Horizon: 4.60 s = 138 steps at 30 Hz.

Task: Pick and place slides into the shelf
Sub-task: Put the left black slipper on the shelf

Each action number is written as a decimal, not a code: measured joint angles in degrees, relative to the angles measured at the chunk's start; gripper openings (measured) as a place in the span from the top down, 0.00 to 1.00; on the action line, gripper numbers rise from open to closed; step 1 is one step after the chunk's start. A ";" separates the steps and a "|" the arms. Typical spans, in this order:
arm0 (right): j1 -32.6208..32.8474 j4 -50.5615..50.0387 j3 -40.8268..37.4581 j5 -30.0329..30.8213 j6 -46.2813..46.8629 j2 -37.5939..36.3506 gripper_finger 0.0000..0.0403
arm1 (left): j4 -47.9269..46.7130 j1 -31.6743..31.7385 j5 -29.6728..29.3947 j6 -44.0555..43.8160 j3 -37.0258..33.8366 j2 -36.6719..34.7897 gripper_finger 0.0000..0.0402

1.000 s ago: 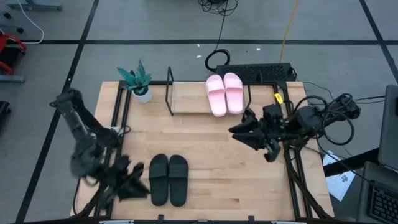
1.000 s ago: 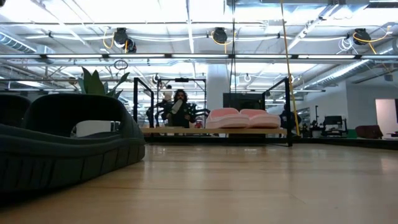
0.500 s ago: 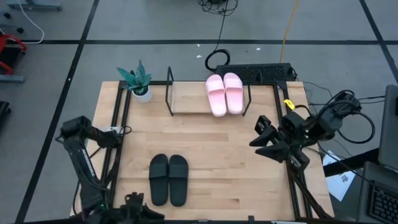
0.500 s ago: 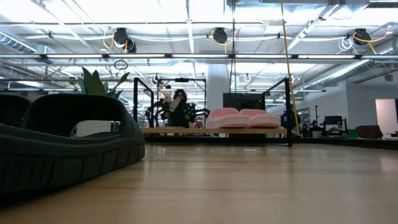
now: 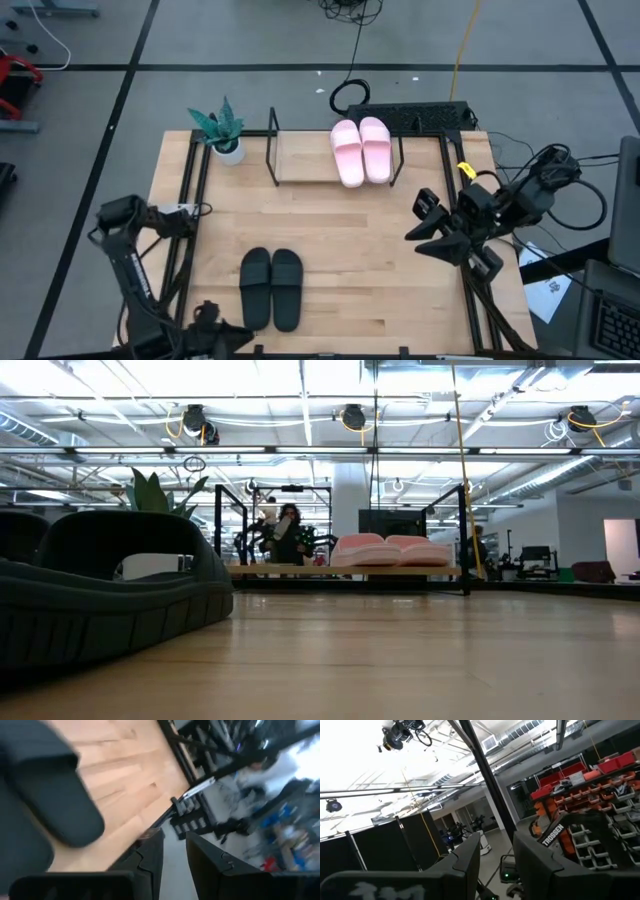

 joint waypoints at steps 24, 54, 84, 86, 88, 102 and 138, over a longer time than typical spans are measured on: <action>-0.04 0.06 0.00 0.43 -2.58 0.02 0.73 | 23.27 -1.92 -9.52 -21.09 -21.24 2.27 0.78; -0.07 3.42 -0.02 0.27 -2.78 0.04 0.73 | 2.71 -0.48 17.16 -16.14 -34.39 -29.67 0.78; -0.15 3.45 -0.01 4.78 -6.01 0.04 0.73 | 10.25 3.81 -6.67 -21.59 -21.07 -15.19 0.78; -0.15 3.45 0.00 4.80 -6.01 0.04 0.73 | 12.49 4.26 -5.03 -22.81 -19.81 -11.22 0.78; -0.15 3.44 -0.02 4.79 -6.01 0.04 0.73 | 14.47 4.98 -5.07 -22.93 -18.16 -8.42 0.78; -0.17 3.95 0.00 4.94 -7.10 0.02 0.73 | 7.99 5.80 -2.37 -24.47 -18.05 -4.07 0.78; -0.22 7.82 0.00 6.48 -8.62 0.04 0.73 | -4.24 11.22 23.36 7.24 -14.84 -6.44 0.78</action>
